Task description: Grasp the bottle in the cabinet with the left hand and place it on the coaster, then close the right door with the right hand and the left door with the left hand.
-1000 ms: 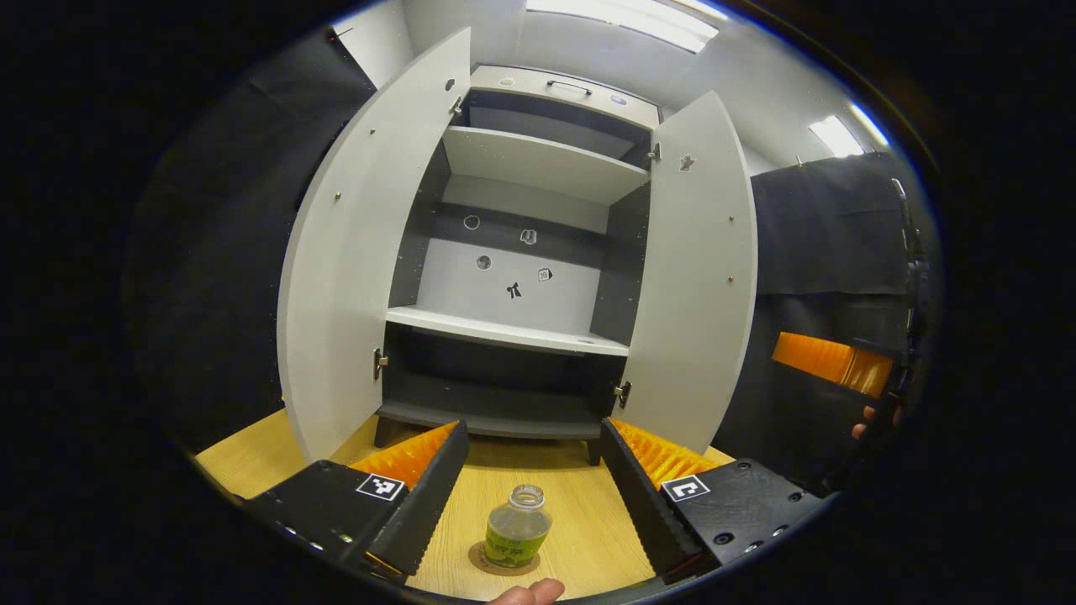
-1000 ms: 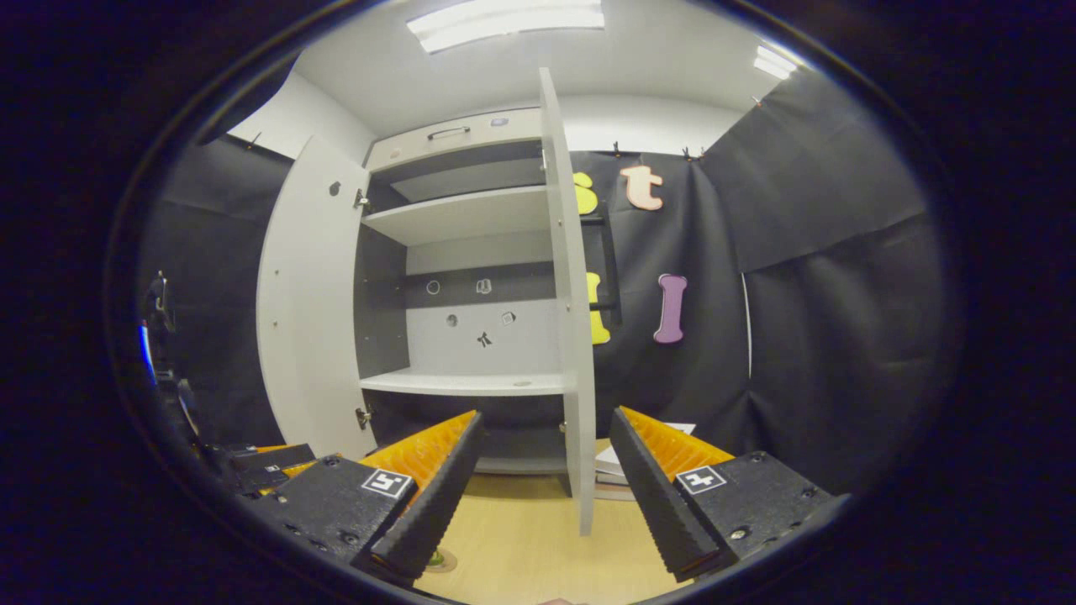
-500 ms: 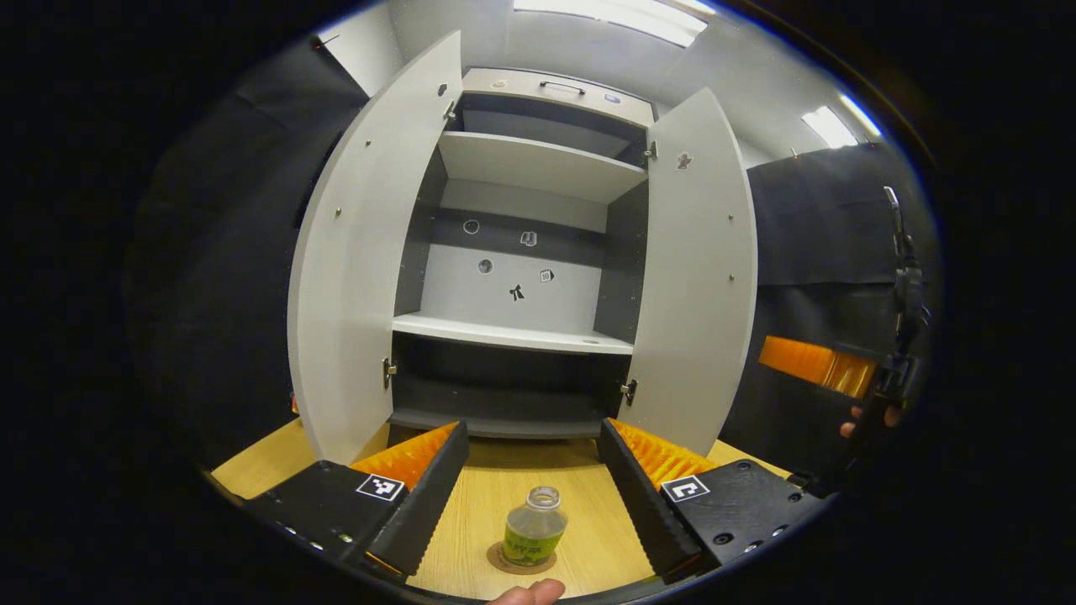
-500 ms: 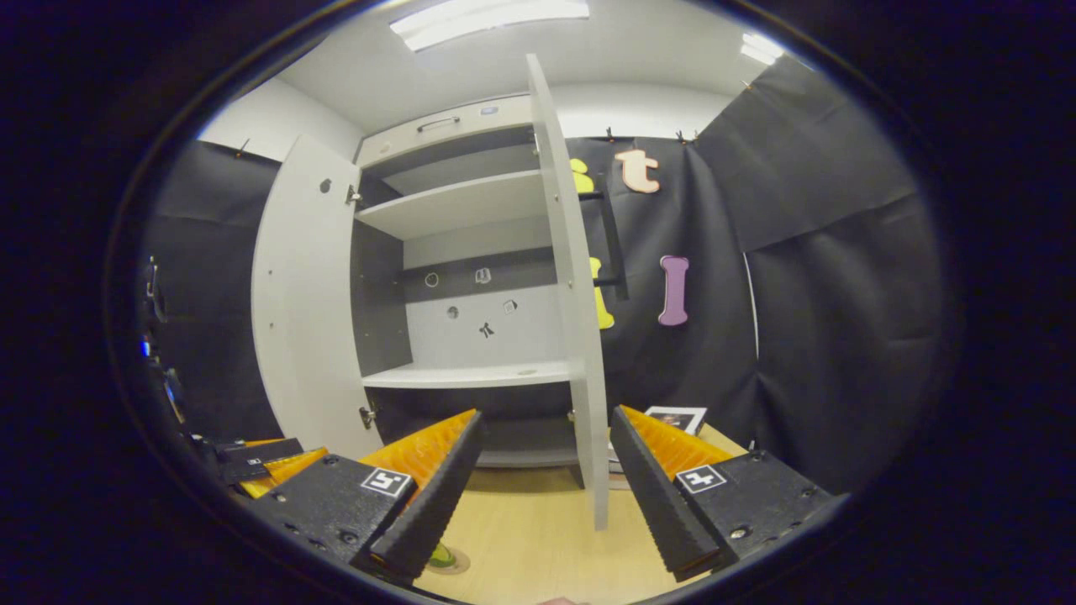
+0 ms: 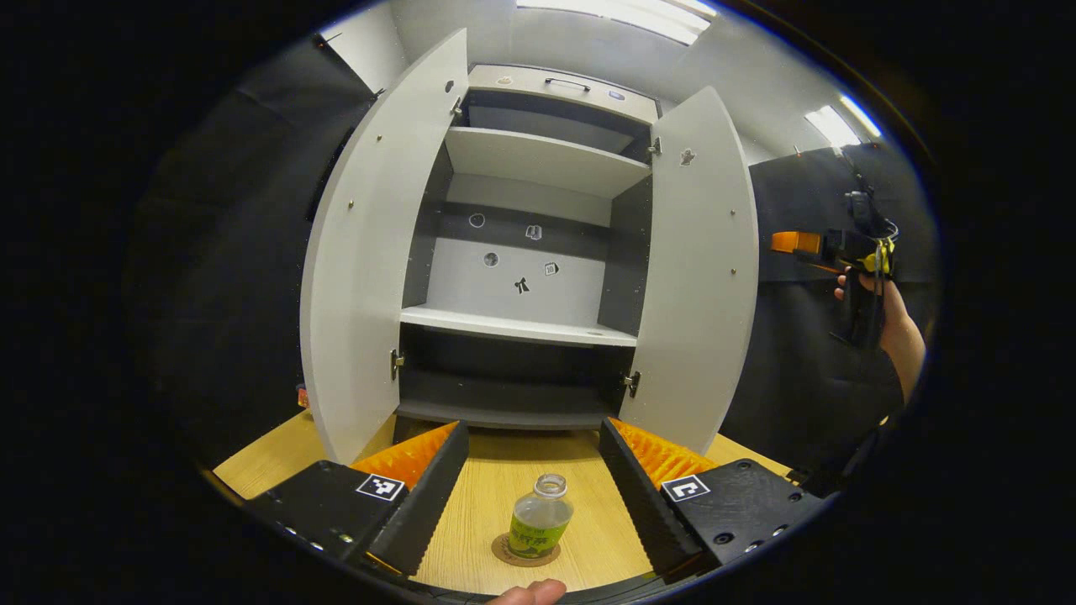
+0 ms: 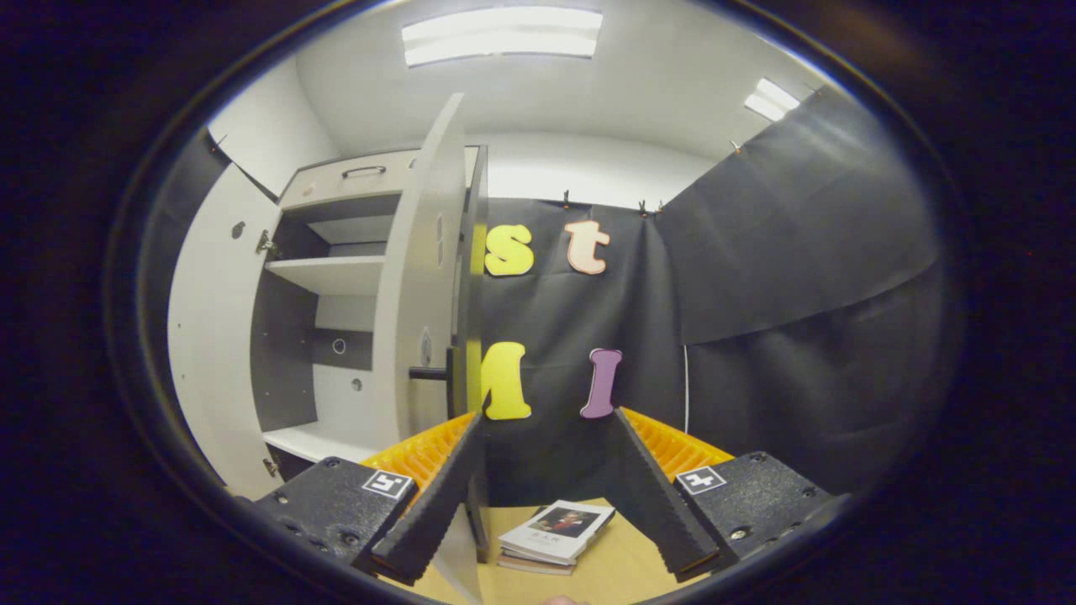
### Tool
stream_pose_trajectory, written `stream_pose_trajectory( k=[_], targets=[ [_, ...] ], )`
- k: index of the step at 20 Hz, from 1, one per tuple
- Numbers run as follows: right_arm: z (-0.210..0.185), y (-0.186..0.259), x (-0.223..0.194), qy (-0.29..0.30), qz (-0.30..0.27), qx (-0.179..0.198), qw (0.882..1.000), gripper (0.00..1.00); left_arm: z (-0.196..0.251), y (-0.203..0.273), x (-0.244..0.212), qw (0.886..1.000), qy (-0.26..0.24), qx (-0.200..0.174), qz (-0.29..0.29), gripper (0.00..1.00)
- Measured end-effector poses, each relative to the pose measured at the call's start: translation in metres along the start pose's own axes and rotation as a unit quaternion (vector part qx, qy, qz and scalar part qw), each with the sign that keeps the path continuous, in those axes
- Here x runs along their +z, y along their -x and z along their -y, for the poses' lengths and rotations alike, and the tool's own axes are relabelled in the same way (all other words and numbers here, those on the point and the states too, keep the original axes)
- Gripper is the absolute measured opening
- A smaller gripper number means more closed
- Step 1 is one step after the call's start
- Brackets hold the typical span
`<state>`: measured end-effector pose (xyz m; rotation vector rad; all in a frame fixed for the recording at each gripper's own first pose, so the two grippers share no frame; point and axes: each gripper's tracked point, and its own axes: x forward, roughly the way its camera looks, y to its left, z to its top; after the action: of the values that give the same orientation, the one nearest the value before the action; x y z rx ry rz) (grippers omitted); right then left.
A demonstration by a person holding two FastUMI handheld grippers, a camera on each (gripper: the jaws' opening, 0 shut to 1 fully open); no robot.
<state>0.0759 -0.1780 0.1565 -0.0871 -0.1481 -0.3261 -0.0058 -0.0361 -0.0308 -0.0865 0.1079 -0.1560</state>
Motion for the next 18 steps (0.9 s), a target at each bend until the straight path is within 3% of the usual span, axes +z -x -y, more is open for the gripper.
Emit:
stream_pose_trajectory(
  k=[2, 3, 4, 6, 7, 9, 10, 13, 18],
  targets=[
    [0.000, -0.017, -0.004, -0.006, -0.014, -0.006, 1.000, 0.99, -0.004, 0.000, -0.003, 1.000, -0.001, 0.003, -0.004, 0.95],
    [0.001, -0.021, -0.007, -0.012, -0.021, -0.009, 1.000, 0.95, -0.007, 0.000, -0.004, 1.000, -0.003, 0.006, -0.006, 0.95],
    [-0.001, -0.024, -0.008, -0.014, -0.025, -0.011, 1.000, 0.99, -0.009, 0.001, -0.005, 1.000, -0.005, 0.011, -0.006, 0.90],
    [-0.003, -0.023, -0.006, -0.012, -0.019, -0.009, 1.000, 0.94, -0.012, 0.002, -0.009, 1.000, -0.003, 0.018, -0.011, 0.95],
    [-0.006, -0.024, -0.008, -0.013, -0.023, -0.007, 1.000, 0.98, -0.013, 0.002, -0.011, 1.000, -0.001, 0.019, -0.014, 0.95],
    [-0.011, -0.023, -0.006, -0.016, -0.023, -0.001, 1.000, 0.94, -0.010, 0.001, -0.016, 1.000, 0.002, 0.019, -0.013, 0.95],
    [-0.017, -0.020, -0.007, -0.006, -0.021, 0.003, 1.000, 0.98, -0.011, -0.001, -0.016, 1.000, 0.001, 0.020, -0.012, 0.95],
    [-0.032, -0.014, -0.001, 0.042, -0.010, 0.008, 0.999, 0.96, -0.014, 0.000, -0.012, 1.000, -0.005, 0.024, -0.002, 0.95],
    [-0.093, -0.010, -0.004, 0.028, -0.028, 0.091, 0.995, 0.96, -0.019, 0.003, -0.013, 0.999, -0.008, 0.036, -0.002, 0.95]
  ],
)
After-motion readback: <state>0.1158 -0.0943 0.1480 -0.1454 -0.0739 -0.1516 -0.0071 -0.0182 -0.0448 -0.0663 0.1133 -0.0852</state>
